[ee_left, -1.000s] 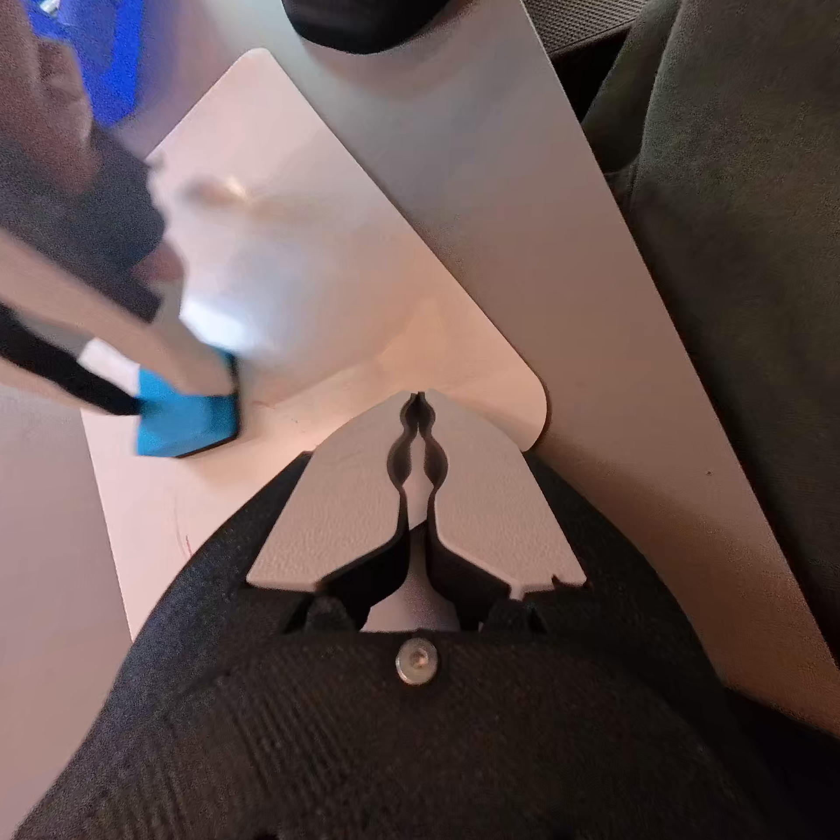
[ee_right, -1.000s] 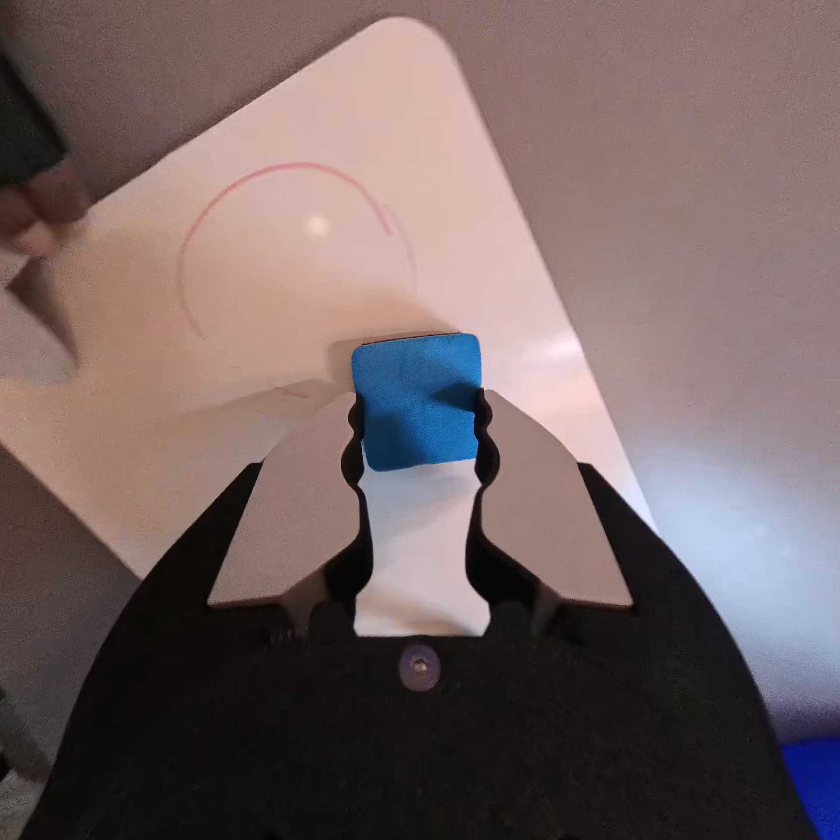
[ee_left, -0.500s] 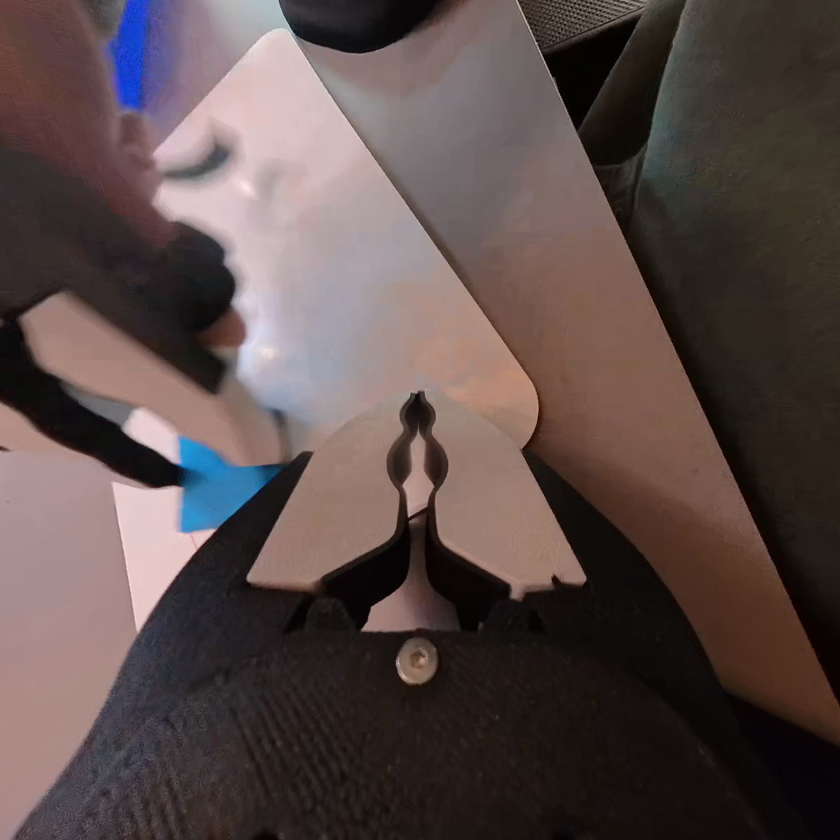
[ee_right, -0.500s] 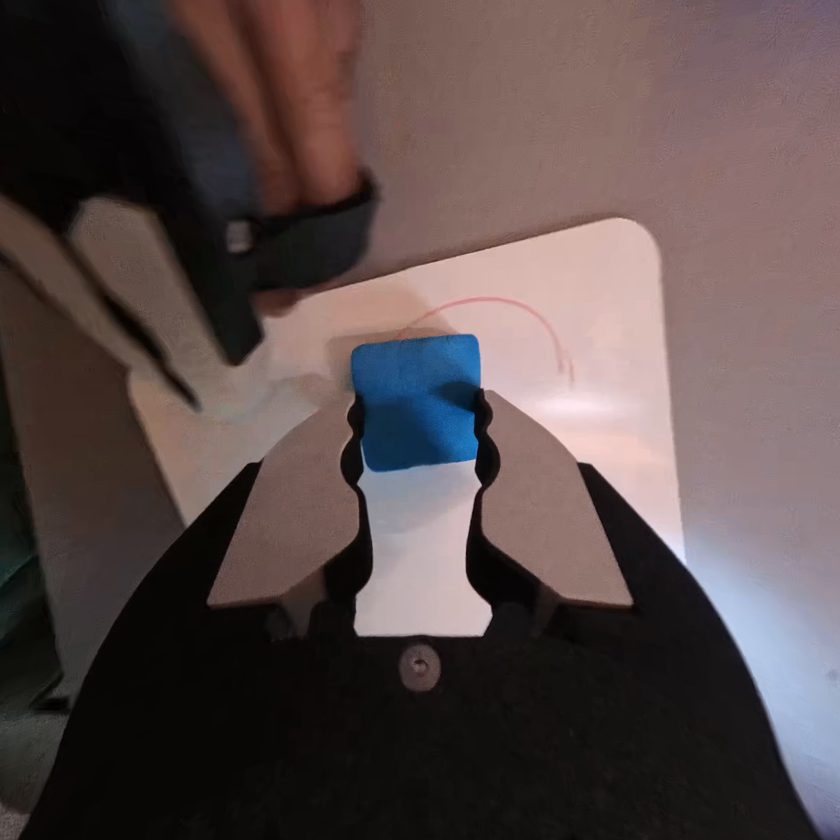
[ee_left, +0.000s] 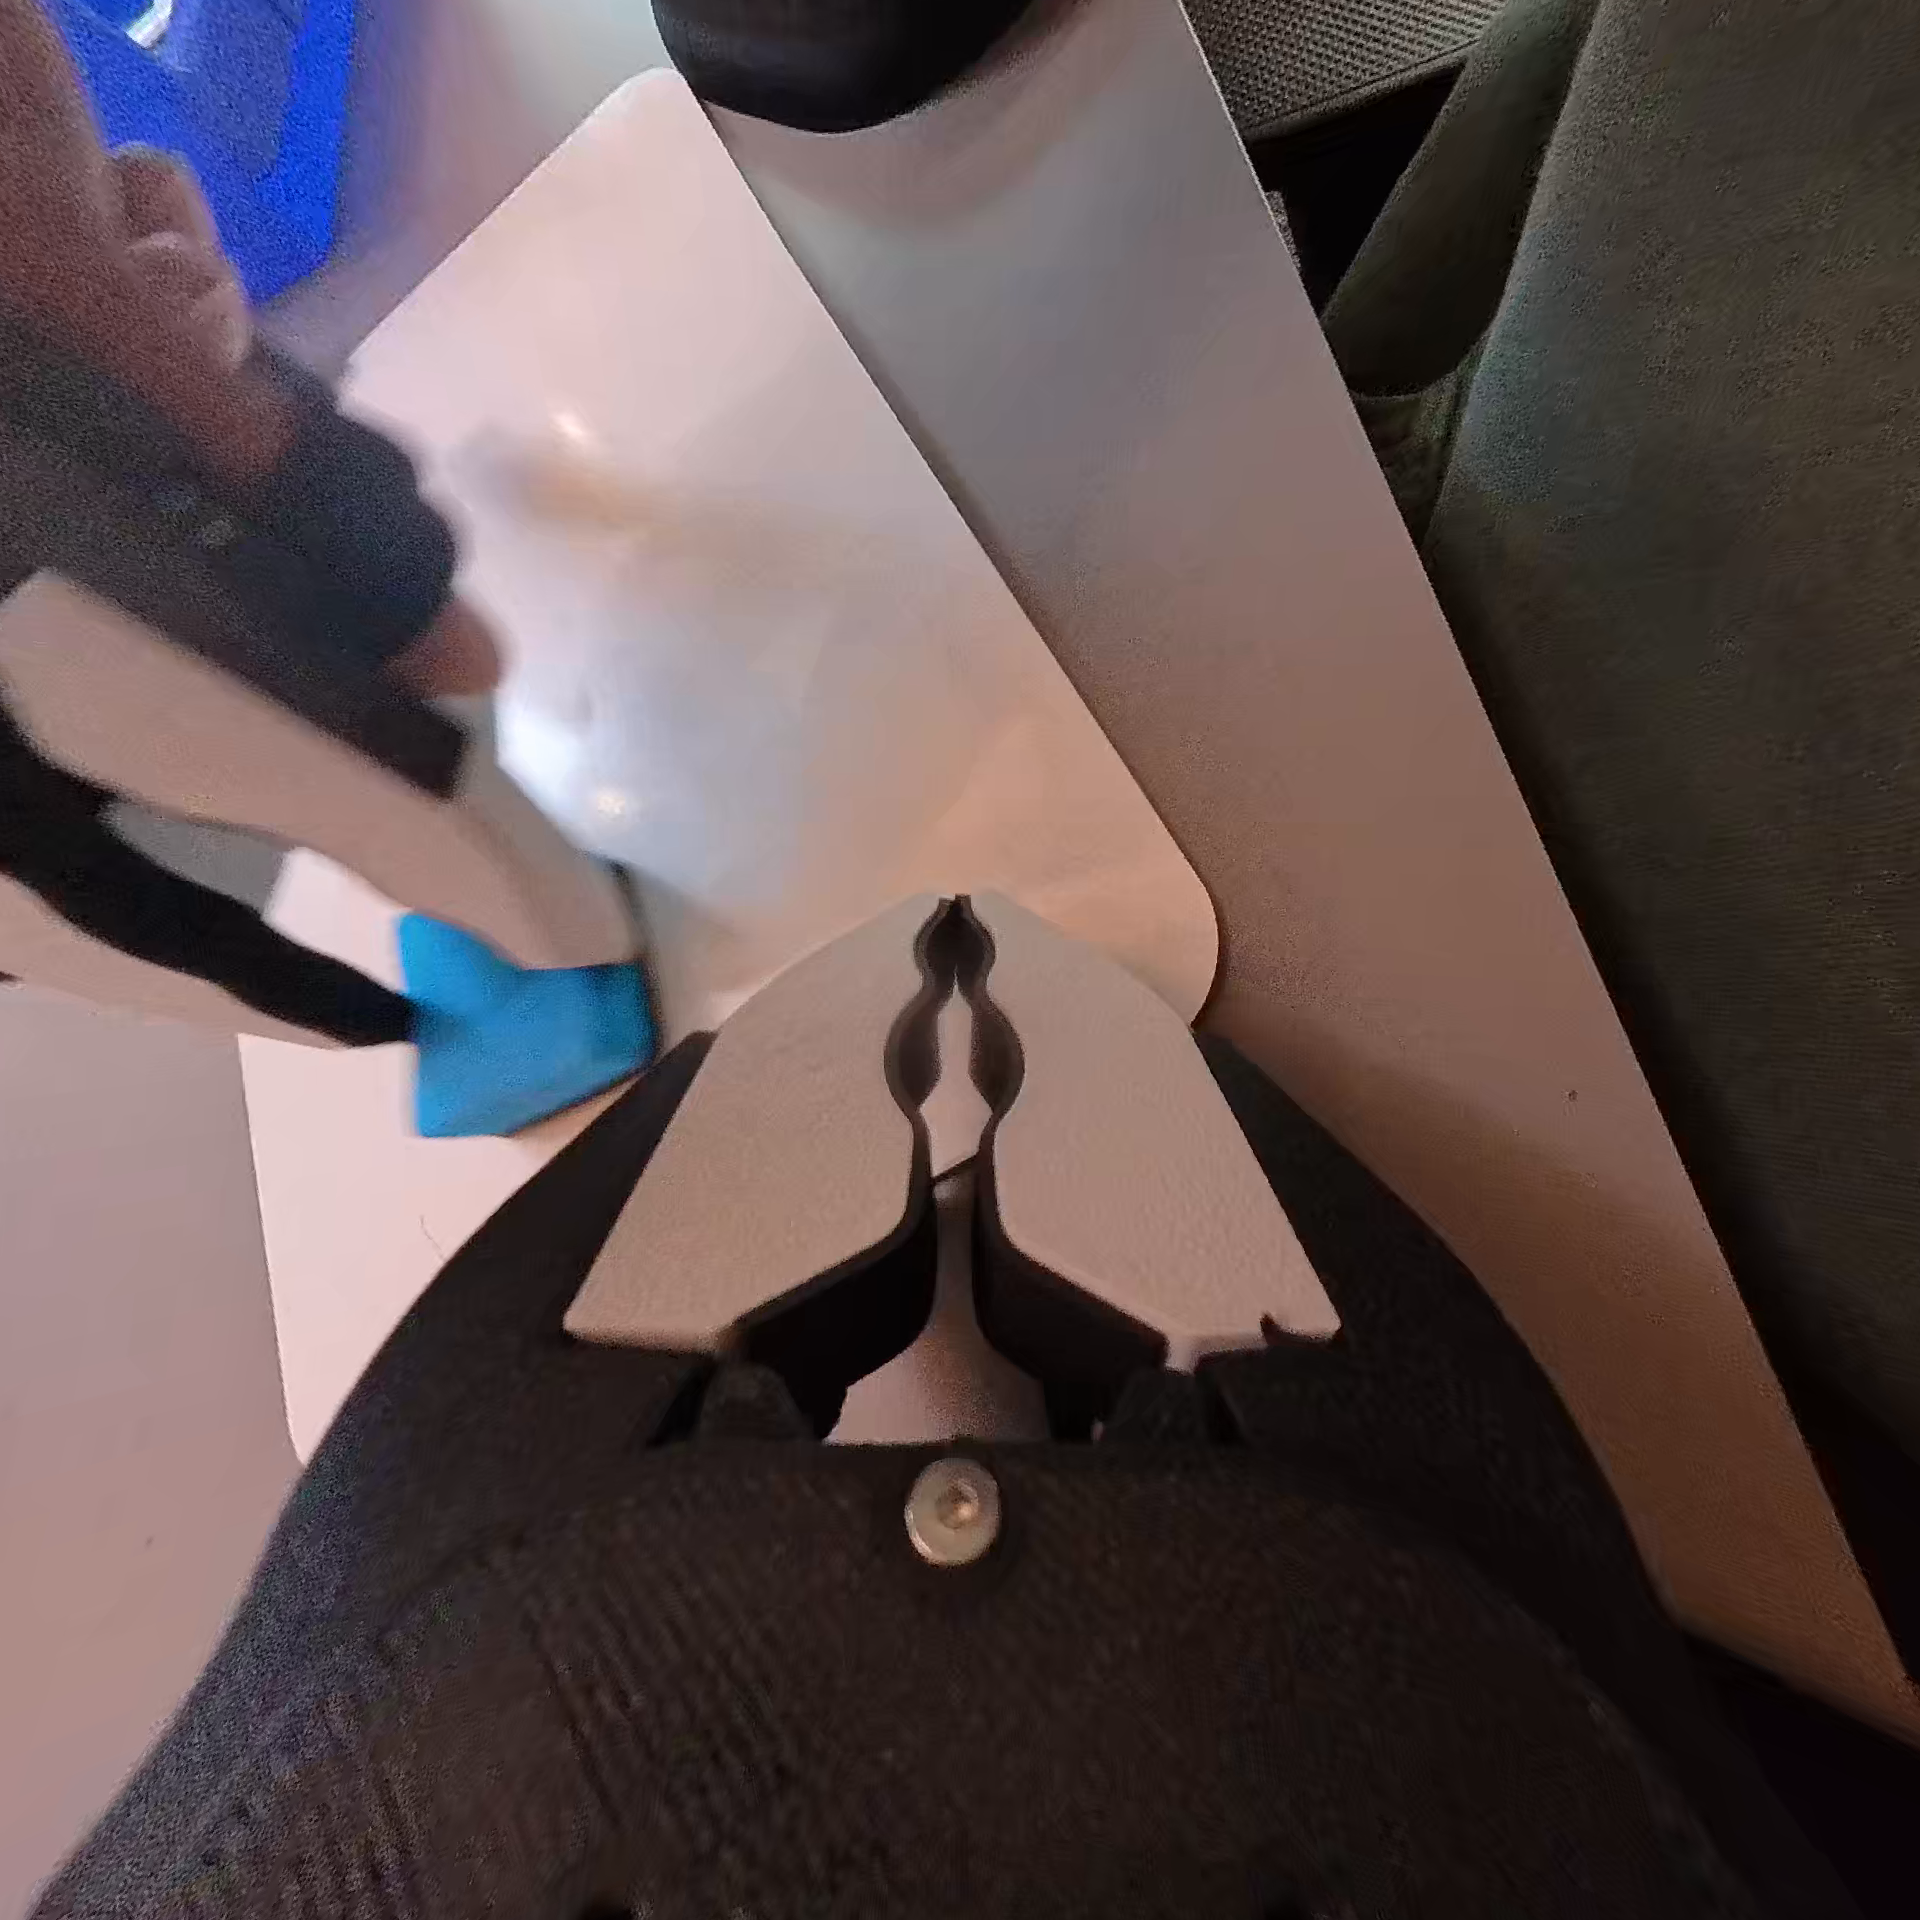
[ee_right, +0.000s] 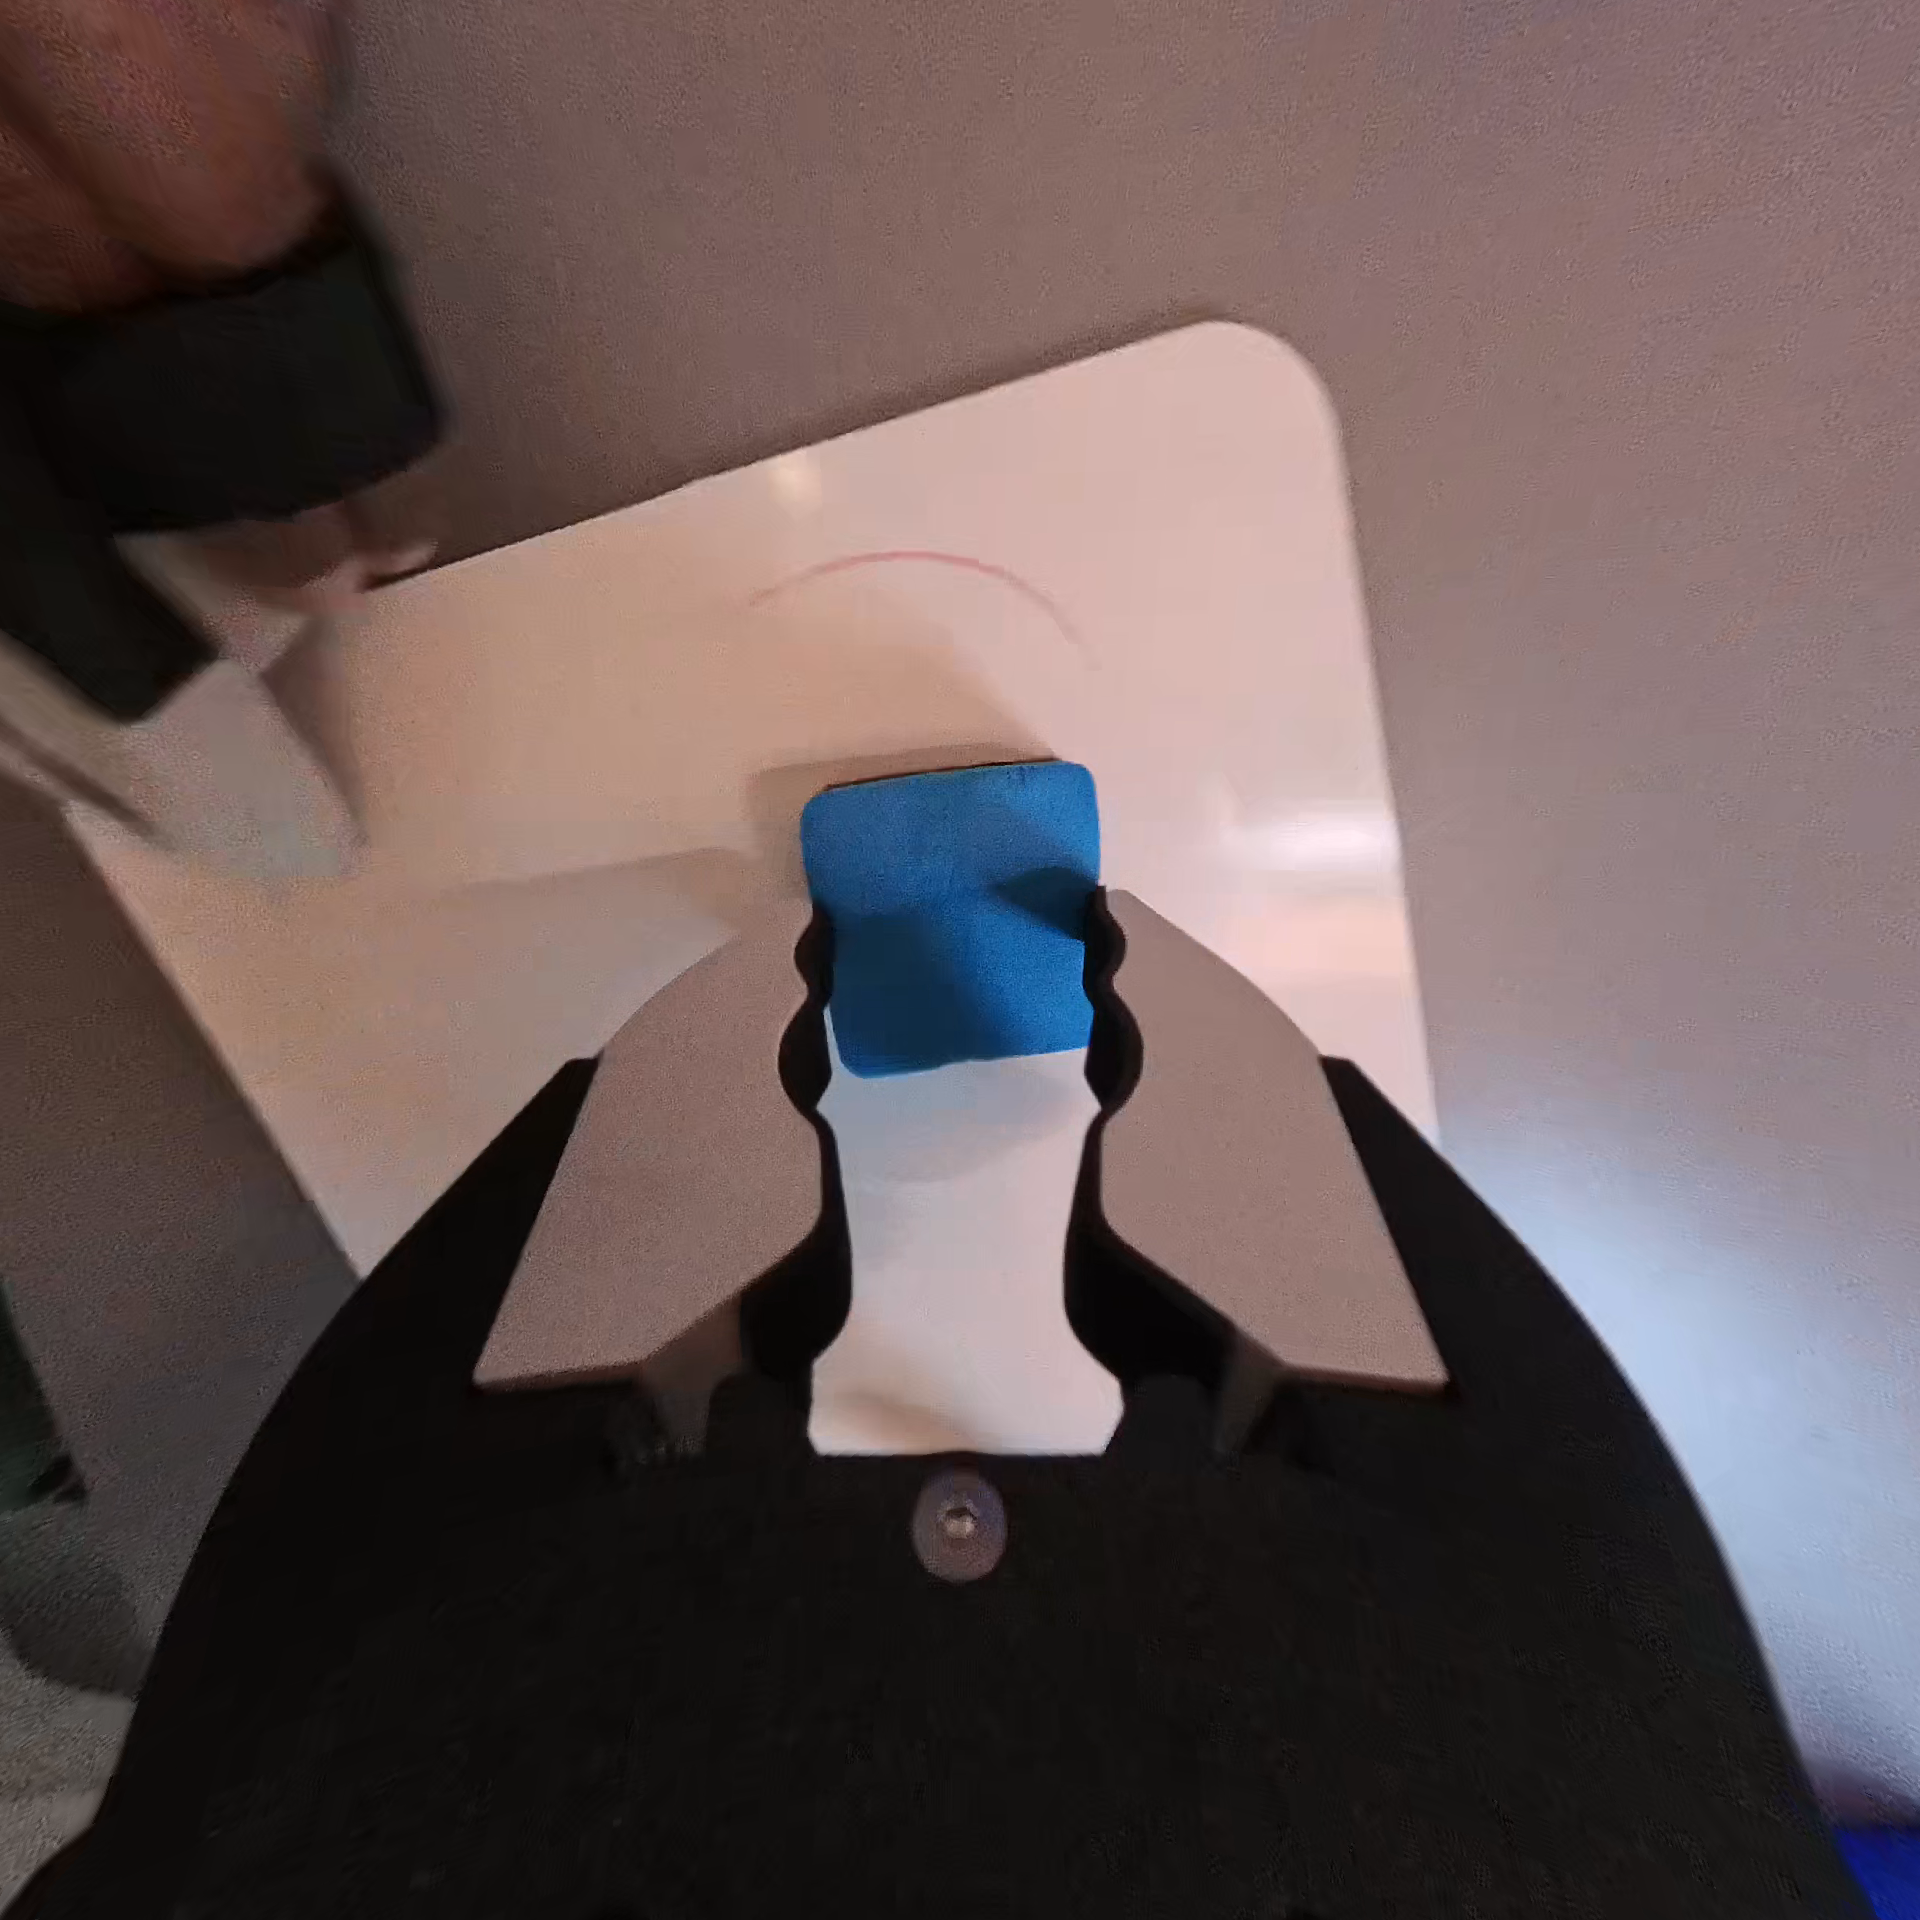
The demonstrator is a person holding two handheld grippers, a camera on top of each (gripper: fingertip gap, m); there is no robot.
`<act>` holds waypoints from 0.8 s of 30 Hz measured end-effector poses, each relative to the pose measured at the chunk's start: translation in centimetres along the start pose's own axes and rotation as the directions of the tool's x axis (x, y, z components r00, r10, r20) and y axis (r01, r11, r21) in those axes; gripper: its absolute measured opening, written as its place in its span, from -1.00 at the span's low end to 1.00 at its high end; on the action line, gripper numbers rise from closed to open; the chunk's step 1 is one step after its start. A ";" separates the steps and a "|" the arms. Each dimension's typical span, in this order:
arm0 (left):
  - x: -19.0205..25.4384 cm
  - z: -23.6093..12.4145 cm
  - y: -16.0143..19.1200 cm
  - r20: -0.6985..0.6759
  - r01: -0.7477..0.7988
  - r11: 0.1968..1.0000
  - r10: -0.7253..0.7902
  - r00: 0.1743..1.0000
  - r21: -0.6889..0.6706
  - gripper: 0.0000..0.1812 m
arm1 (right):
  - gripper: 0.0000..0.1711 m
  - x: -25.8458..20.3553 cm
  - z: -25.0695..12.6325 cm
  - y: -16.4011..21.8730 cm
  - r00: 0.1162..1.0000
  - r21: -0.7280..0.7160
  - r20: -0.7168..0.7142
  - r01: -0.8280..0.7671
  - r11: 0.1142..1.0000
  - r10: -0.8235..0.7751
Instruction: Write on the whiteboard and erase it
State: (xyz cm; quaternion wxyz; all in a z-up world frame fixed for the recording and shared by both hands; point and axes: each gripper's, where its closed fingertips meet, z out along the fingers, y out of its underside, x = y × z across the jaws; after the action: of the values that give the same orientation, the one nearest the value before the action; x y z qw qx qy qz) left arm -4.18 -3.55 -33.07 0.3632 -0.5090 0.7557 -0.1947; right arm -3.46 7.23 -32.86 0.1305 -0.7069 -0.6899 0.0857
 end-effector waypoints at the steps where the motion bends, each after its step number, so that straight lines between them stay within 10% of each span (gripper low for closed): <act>1: 0.0 0.0 0.0 -0.003 0.003 1.000 -0.003 1.000 0.002 -1.00 | -0.45 -2.2 0.0 -0.6 0.998 0.010 0.033 0.051 0.999 -0.051; 8: 0.0 0.0 0.0 0.015 -0.013 1.000 0.014 1.000 -0.002 -1.00 | -0.45 4.5 0.6 -1.9 0.995 -0.027 -0.071 -0.069 0.997 0.067; 13: 0.0 0.0 0.0 0.002 0.000 1.000 0.000 1.000 0.002 -0.99 | -0.45 -3.1 0.7 -3.9 0.983 -0.035 0.029 0.183 0.982 -0.182; 18: 0.0 0.0 0.0 0.010 0.000 1.000 0.000 1.000 -0.001 -0.99 | -0.45 6.5 0.4 -1.1 0.990 -0.045 -0.083 -0.117 0.992 0.113; 24: 0.1 0.0 -0.1 -0.003 0.003 1.000 -0.003 1.000 0.003 -0.99 | -0.45 -4.4 -1.0 0.3 0.996 -0.038 0.082 0.036 0.999 -0.032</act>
State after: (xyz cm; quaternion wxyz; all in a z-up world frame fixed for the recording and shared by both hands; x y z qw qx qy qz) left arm -4.14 -3.63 -33.08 0.3623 -0.5092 0.7554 -0.1970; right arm -2.99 2.73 -32.27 0.0897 -0.6934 -0.7081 0.0988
